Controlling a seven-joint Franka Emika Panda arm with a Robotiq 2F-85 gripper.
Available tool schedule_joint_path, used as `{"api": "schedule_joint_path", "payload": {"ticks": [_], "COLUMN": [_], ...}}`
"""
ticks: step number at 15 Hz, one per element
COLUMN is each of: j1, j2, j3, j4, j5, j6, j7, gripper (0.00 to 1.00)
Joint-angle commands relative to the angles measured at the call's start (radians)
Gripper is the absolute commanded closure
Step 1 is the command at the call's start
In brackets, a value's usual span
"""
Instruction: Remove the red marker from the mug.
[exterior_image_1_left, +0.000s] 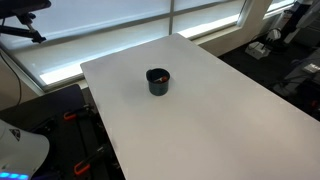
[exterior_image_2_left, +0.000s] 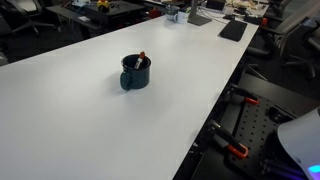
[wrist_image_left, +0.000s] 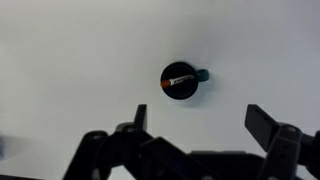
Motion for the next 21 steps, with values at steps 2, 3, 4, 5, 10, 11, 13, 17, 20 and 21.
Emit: {"api": "schedule_joint_path", "payload": {"ticks": [2,3,4,5,10,11,13,17,20,21], "j1": [0.014,0.025,0.024,0.025,0.034,0.038,0.038,0.03,0.033,0.034], "j2": [0.193,0.109,0.135,0.145,0.129,0.15,0.194,0.317,0.417,0.446], "j3": [-0.06,-0.063,-0.072,-0.076,-0.074,-0.072,-0.078,-0.116,-0.149,-0.159], "j4": [0.182,0.092,0.107,0.108,0.105,0.11,0.116,0.122,0.151,0.162], "j5": [-0.034,-0.016,-0.016,-0.016,-0.016,-0.027,-0.027,-0.018,0.001,0.008], "j6": [-0.08,-0.029,-0.029,-0.028,-0.026,-0.028,-0.016,0.018,-0.007,-0.019], "j7": [-0.088,-0.067,-0.071,-0.071,-0.071,-0.054,-0.002,0.116,0.156,0.155], "gripper": [0.0,0.0,0.0,0.0,0.0,0.0,0.0,0.0,0.0,0.0]}}
